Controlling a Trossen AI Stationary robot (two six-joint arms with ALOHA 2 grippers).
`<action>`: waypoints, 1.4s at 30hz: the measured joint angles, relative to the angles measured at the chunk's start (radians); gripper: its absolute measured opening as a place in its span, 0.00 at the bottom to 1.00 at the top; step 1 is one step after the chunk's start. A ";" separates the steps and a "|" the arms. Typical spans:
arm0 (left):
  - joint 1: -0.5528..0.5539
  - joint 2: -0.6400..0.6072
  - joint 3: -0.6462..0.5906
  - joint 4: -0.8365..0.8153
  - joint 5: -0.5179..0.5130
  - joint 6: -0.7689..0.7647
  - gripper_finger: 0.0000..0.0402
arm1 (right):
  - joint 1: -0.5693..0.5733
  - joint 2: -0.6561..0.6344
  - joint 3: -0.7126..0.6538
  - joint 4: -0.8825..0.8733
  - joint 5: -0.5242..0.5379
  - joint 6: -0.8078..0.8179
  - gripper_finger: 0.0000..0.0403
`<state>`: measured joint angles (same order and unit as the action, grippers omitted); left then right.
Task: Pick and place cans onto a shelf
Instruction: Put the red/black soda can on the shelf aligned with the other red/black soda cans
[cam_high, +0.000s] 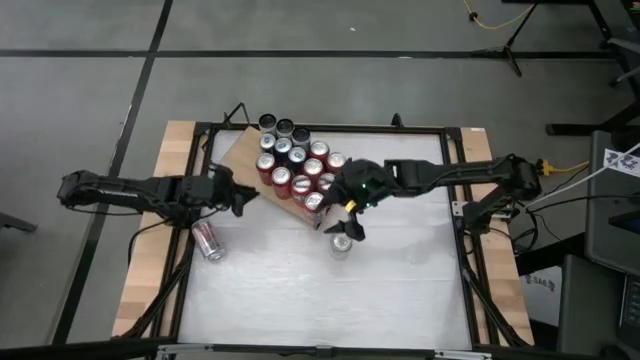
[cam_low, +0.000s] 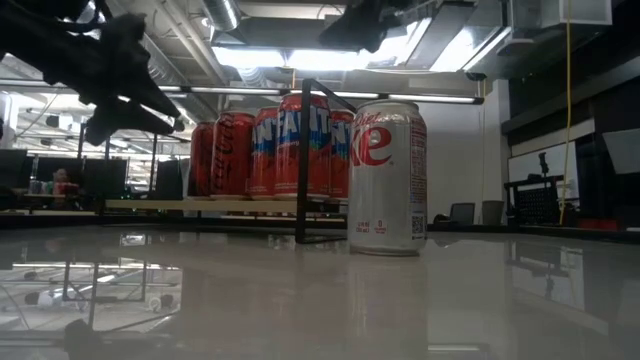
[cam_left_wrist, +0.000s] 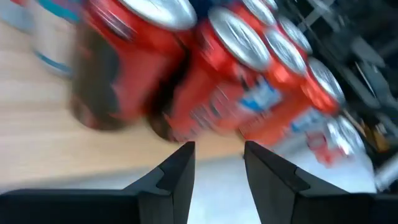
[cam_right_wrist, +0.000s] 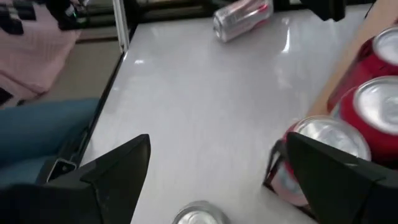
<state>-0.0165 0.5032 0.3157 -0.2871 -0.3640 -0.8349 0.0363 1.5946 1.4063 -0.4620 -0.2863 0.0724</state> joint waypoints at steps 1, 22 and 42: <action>-0.023 0.007 0.000 0.000 0.008 0.000 0.34 | 0.014 0.000 0.000 -0.007 0.016 0.003 0.90; -0.115 0.070 0.000 0.341 -0.374 0.162 0.34 | 0.087 0.000 0.000 -0.008 0.305 -0.006 0.90; -0.066 0.382 0.001 0.281 -0.439 0.020 0.34 | 0.088 0.000 0.000 -0.004 0.303 -0.025 0.90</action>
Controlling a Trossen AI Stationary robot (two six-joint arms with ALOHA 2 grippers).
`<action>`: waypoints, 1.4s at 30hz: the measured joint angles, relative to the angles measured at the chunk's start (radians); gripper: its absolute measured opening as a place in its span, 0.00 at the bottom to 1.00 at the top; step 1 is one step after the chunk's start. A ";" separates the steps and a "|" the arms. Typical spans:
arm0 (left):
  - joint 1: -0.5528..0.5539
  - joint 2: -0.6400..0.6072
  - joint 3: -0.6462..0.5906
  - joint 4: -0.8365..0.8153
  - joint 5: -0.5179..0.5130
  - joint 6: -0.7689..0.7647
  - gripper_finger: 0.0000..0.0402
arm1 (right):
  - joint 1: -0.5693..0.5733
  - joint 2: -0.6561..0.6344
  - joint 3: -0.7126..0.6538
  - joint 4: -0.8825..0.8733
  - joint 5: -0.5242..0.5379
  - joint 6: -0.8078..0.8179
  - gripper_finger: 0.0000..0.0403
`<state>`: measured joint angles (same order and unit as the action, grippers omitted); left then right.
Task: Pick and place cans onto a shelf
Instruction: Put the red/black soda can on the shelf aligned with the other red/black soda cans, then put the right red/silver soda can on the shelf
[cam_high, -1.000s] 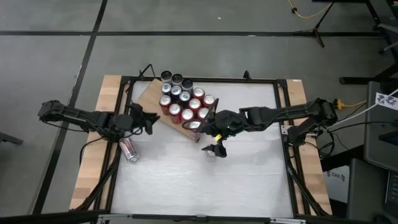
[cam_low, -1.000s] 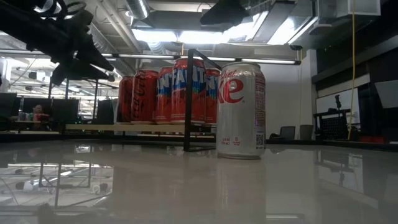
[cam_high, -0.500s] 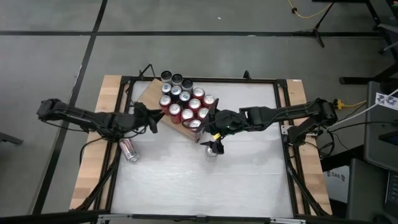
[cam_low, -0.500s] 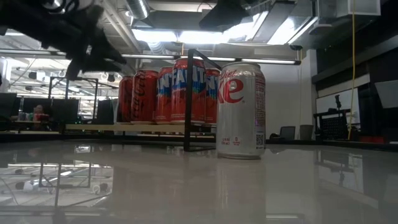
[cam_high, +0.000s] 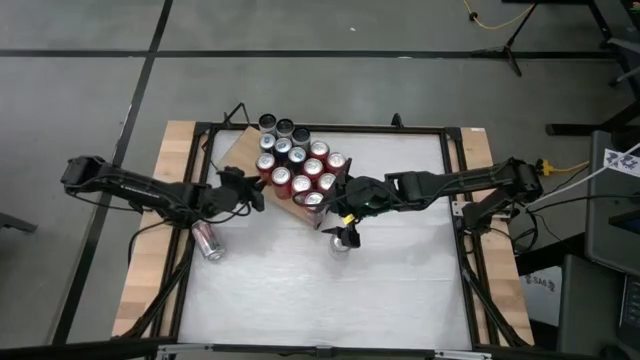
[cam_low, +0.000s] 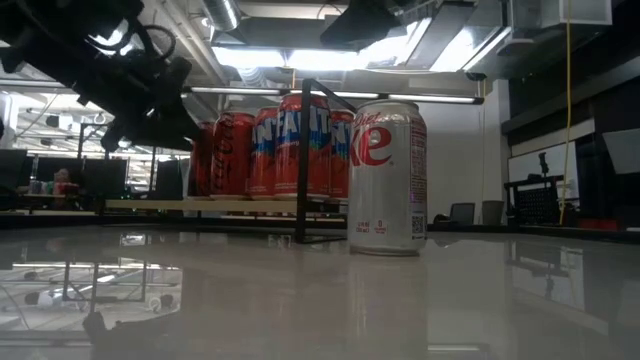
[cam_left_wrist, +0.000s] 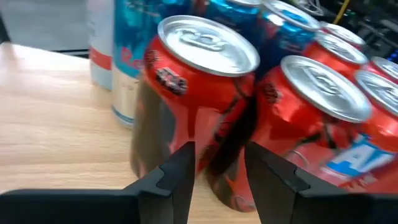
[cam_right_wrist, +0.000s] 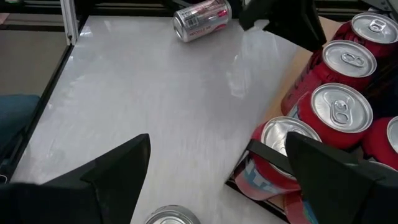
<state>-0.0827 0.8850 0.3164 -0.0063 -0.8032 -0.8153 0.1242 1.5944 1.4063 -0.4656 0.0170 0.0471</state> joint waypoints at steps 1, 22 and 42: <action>0.007 0.003 0.000 -0.001 0.000 -0.012 0.34 | 0.000 0.000 0.000 0.000 0.000 0.000 0.90; 0.028 -0.004 -0.001 -0.014 -0.101 -0.042 0.34 | 0.000 0.000 0.000 -0.011 -0.001 0.000 0.90; -0.381 -0.086 -0.001 -0.024 0.005 -0.024 0.34 | 0.088 0.000 0.000 -0.043 0.030 0.137 0.90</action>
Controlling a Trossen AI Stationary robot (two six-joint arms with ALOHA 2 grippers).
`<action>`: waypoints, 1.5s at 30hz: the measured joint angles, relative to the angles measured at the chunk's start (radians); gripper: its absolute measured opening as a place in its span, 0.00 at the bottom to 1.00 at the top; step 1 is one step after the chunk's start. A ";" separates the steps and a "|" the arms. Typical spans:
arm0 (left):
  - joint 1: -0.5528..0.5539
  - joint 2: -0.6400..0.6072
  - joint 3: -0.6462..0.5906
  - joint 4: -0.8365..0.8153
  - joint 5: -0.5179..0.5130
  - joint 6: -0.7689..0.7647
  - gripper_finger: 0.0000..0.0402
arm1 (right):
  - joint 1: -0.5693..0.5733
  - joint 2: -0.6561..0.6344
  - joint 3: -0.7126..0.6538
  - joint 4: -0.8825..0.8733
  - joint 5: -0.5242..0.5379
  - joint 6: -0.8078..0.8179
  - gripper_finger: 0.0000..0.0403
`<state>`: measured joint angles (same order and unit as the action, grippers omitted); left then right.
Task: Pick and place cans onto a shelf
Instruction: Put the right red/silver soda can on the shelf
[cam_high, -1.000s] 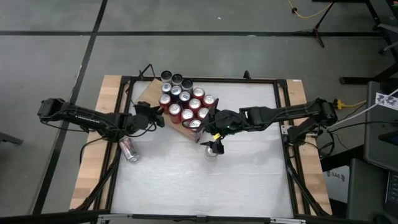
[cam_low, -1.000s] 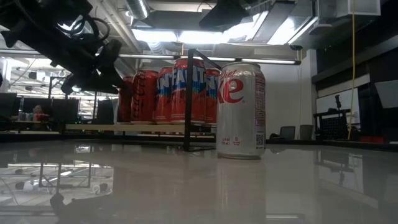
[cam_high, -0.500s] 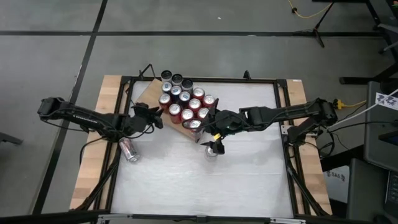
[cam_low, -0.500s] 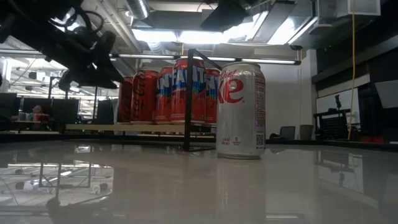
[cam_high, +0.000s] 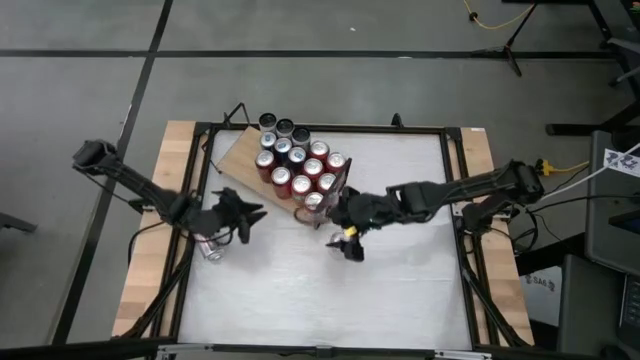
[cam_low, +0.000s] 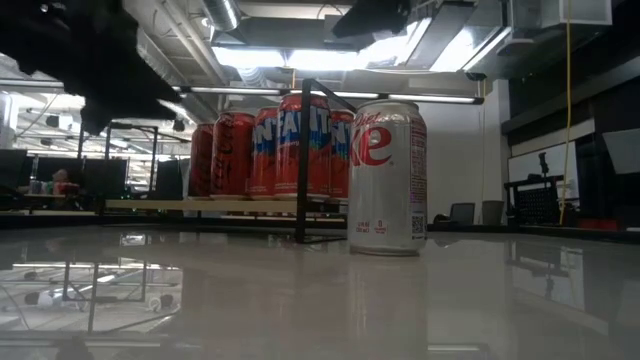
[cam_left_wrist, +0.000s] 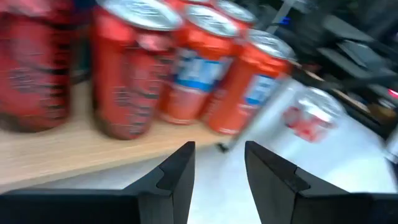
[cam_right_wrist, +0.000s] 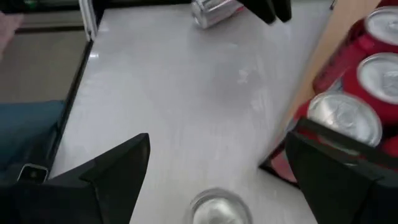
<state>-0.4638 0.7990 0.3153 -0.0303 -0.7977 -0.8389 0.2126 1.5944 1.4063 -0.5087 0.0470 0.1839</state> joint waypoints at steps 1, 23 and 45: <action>-0.025 0.000 0.000 0.015 0.000 0.020 0.34 | 0.014 0.000 0.000 -0.010 0.020 0.005 0.90; -0.173 0.237 0.000 0.367 -0.005 0.143 0.34 | 0.236 0.006 0.000 -0.207 0.506 0.484 0.90; -0.172 0.426 0.000 0.549 -0.048 0.143 0.34 | 0.246 0.015 0.000 -0.179 0.362 0.669 0.90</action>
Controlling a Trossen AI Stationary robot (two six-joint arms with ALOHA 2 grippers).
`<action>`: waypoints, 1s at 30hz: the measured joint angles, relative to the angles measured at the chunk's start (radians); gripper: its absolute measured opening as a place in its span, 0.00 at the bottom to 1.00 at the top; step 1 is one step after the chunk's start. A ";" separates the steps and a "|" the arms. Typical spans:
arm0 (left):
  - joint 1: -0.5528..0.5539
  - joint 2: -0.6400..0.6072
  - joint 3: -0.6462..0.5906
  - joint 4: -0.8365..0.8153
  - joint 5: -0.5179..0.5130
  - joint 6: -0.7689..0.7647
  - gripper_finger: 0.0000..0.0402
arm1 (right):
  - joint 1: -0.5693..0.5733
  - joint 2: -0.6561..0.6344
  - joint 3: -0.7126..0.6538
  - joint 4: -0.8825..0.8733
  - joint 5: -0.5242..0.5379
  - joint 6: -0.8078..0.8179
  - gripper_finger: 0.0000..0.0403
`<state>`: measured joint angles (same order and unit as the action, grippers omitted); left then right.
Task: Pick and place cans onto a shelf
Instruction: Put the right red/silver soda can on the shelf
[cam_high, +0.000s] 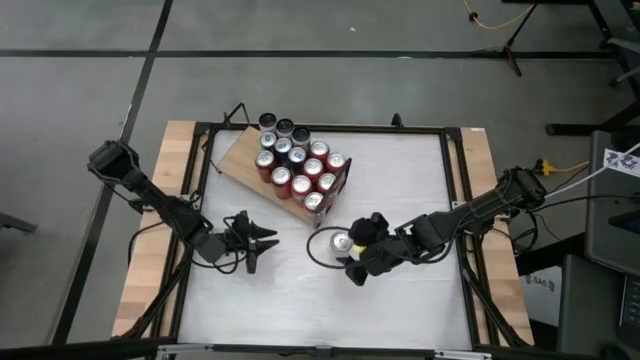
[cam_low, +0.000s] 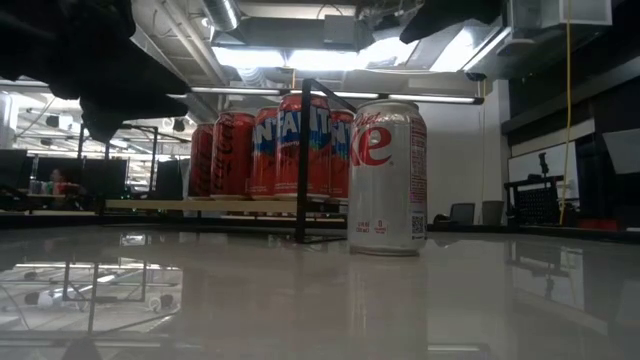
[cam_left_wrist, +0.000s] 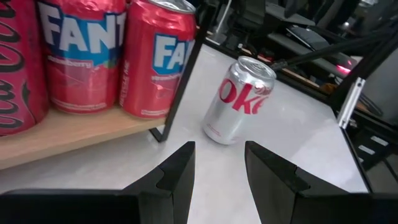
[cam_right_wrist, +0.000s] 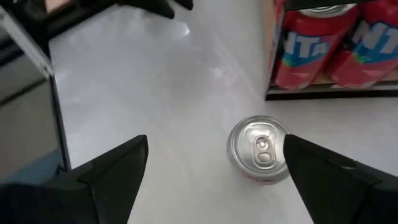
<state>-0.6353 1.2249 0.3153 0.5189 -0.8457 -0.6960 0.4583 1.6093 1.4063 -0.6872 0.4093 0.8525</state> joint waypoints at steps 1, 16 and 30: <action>0.000 0.000 0.000 0.000 -0.006 0.000 0.34 | 0.000 0.000 0.000 0.002 0.012 0.019 0.90; 0.000 0.000 0.000 -0.008 -0.009 0.000 0.34 | 0.000 0.043 0.000 0.008 0.197 0.200 0.90; 0.000 0.000 0.000 -0.013 -0.006 0.001 0.34 | 0.000 0.157 0.000 -0.014 0.307 0.224 0.90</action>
<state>-0.6353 1.2247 0.3157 0.5064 -0.8519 -0.6952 0.4580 1.7666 1.4063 -0.7015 0.7158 1.0769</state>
